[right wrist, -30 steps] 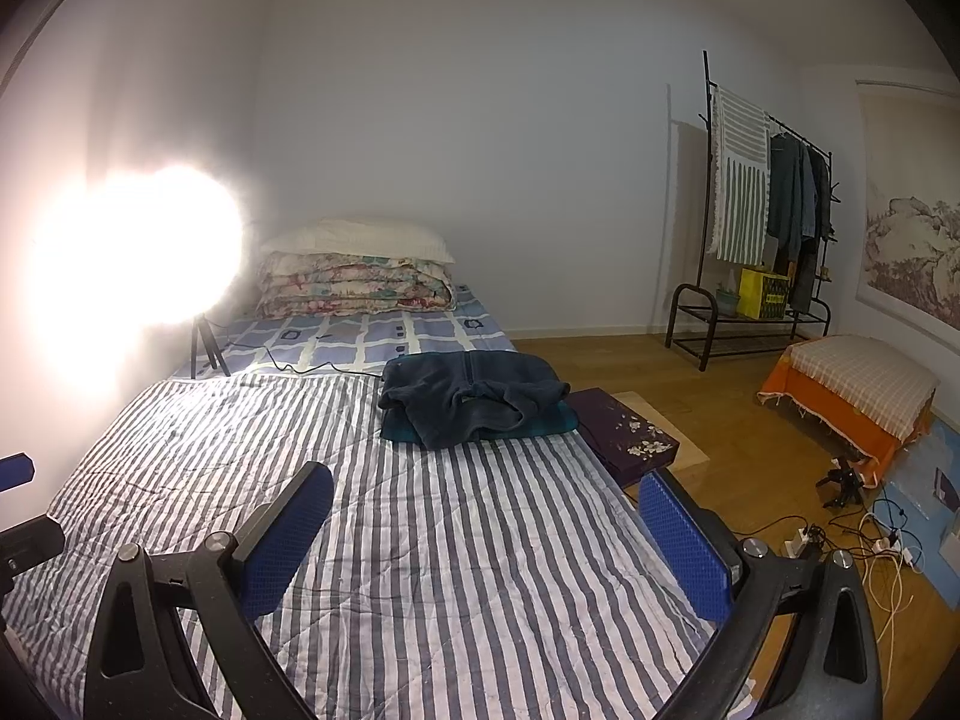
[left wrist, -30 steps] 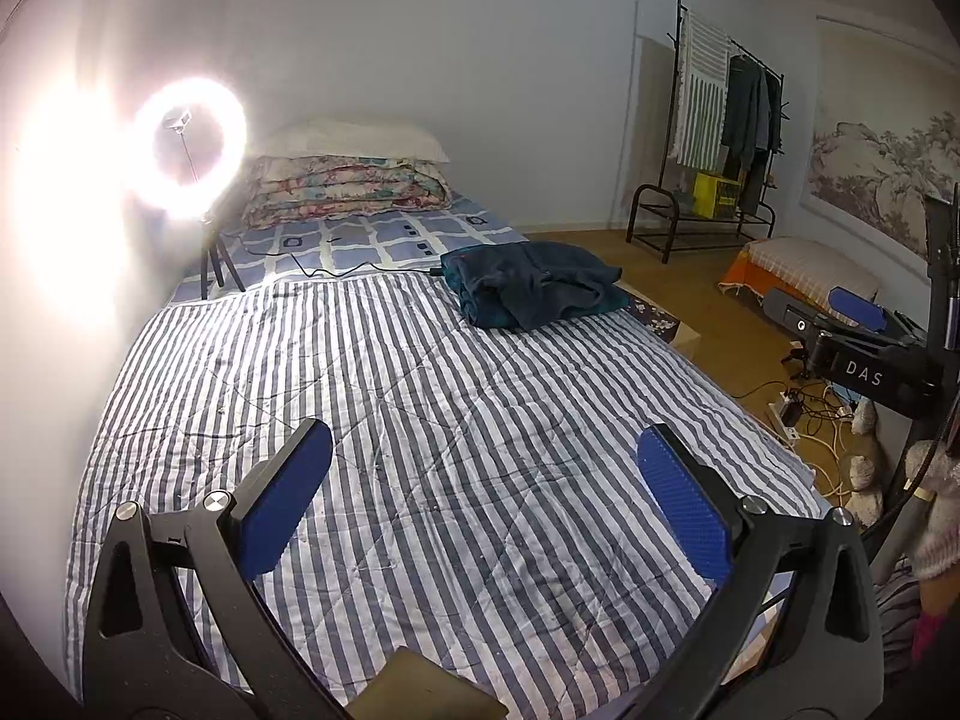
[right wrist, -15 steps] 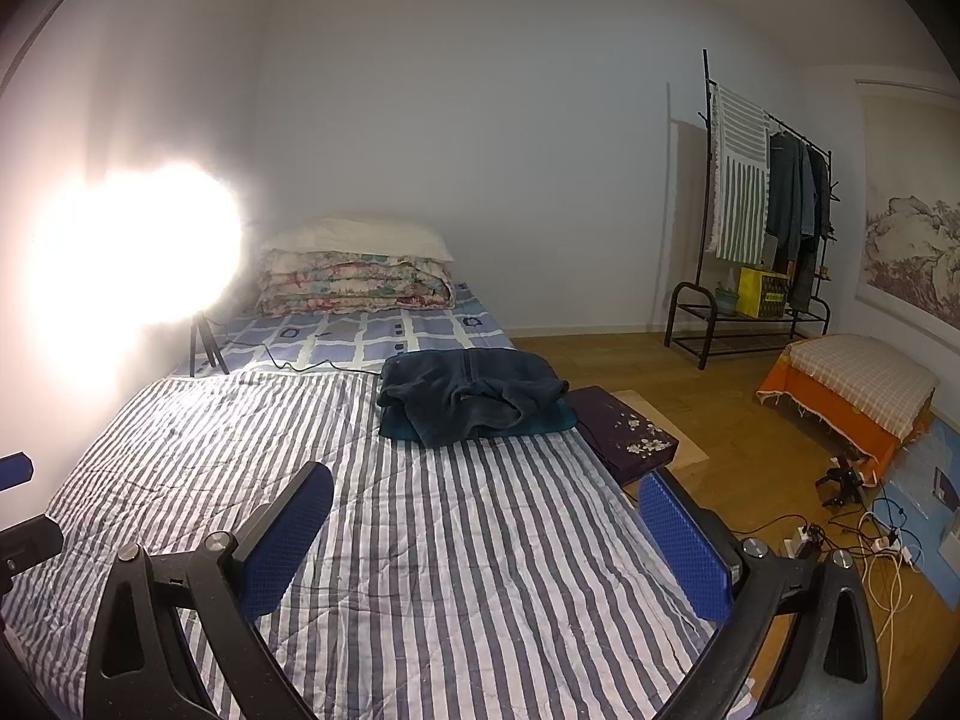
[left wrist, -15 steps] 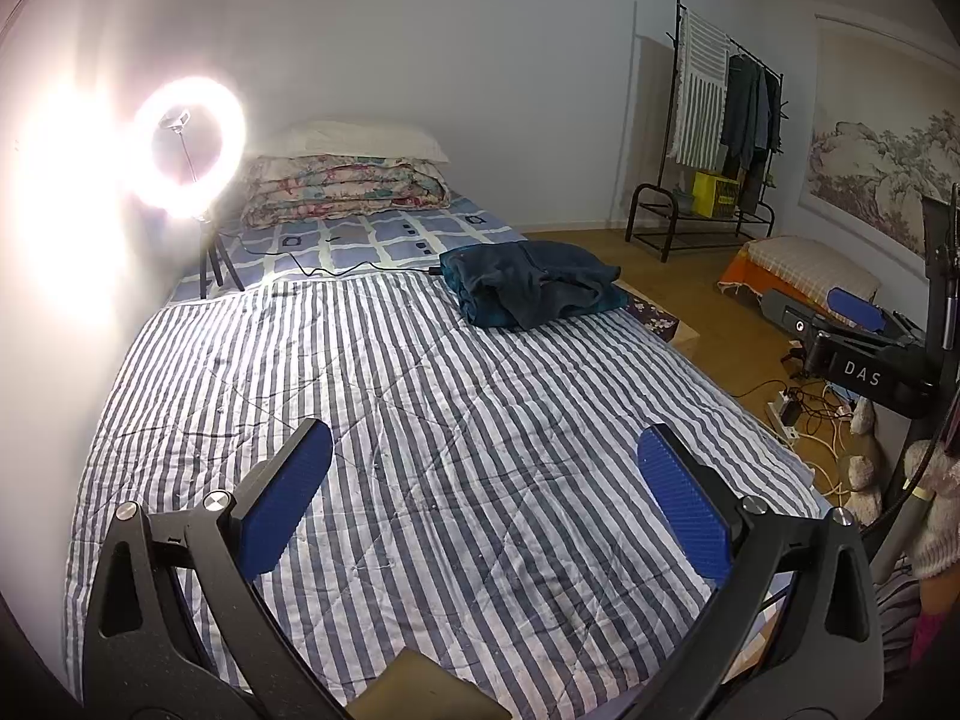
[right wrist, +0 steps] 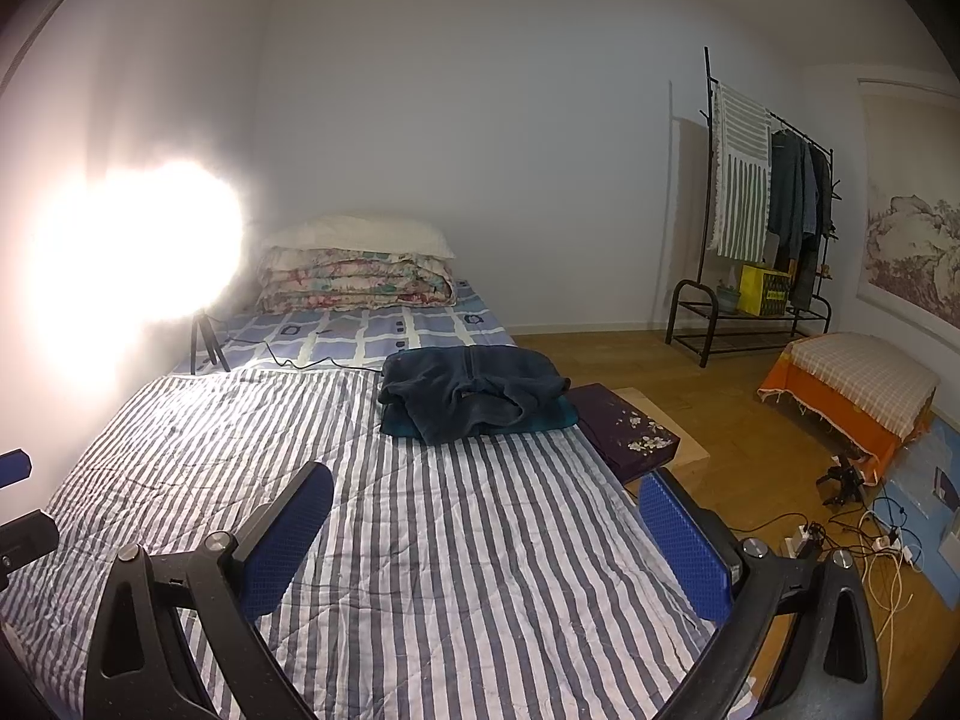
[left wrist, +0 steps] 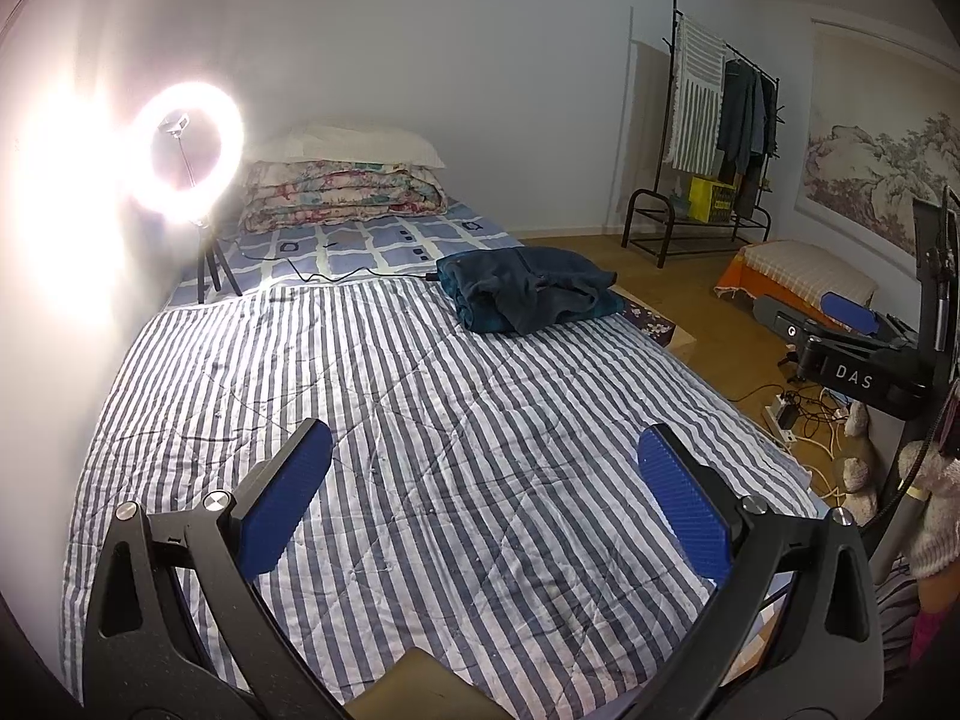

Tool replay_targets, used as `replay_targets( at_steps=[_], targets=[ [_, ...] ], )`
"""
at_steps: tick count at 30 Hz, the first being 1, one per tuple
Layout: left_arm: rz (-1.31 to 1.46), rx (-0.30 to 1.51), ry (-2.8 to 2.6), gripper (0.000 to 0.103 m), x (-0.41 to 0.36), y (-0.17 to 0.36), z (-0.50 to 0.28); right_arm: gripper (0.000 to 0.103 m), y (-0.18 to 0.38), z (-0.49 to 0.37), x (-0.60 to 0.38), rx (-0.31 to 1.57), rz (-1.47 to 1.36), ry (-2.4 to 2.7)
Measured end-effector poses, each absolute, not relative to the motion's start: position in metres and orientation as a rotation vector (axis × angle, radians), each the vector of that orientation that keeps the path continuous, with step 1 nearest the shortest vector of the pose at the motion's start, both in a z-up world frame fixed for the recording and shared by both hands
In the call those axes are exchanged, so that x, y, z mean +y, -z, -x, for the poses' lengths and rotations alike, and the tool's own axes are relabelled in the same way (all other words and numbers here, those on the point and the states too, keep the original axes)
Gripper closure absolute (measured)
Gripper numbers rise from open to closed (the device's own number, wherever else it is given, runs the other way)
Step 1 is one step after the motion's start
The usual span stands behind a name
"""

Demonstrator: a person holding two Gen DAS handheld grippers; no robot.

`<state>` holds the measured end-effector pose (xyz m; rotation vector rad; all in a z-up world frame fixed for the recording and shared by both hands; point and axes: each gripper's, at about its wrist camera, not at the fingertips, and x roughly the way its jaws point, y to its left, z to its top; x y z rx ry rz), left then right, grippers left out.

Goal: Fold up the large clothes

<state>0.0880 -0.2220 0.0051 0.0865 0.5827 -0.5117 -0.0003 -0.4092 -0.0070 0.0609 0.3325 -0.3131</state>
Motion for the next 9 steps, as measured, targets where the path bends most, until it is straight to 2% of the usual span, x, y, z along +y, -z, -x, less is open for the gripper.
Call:
replay_targets(
  at_steps=[9],
  targets=[
    [-0.115,0.542,0.478,0.000,-0.2336,-0.0089,-0.0853,0.000,0.0111,0.0003,-0.4093,0.340,-0.057,0.309]
  ],
)
